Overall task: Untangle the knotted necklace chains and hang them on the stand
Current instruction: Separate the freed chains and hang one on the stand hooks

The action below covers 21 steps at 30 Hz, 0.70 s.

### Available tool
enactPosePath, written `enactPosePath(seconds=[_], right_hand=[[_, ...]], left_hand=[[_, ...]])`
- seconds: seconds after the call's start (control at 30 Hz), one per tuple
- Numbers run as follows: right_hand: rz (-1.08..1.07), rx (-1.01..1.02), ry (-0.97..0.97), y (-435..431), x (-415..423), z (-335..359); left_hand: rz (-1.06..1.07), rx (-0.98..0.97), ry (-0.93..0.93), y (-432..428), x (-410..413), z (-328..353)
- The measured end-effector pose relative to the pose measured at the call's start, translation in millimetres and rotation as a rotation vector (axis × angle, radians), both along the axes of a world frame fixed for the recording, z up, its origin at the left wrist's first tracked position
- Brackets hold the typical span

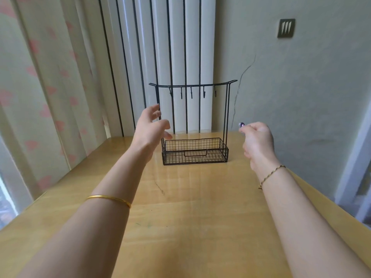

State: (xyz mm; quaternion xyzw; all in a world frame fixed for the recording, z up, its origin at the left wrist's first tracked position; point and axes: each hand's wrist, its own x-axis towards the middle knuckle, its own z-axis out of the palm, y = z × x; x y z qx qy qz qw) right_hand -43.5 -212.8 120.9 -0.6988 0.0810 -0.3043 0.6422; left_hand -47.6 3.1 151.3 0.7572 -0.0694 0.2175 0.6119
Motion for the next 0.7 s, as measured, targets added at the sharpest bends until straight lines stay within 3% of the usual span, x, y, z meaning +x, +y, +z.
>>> enactPosePath(seconds=[0.23, 0.37, 0.53, 0.7], right_hand=[[0.571, 0.351, 0.075, 16, -13, 12], [0.825, 0.427, 0.107, 23, -14, 25], [0.973, 0.463, 0.126, 35, -14, 37], [0.999, 0.463, 0.104, 40, -15, 43]], left_hand=[[-0.248, -0.041, 0.042, -14, -8, 4], [-0.408, 0.021, 0.114, -20, -11, -3], [-0.538, 0.056, 0.199, -29, -10, -11], [-0.527, 0.140, 0.284, -34, -7, -20]])
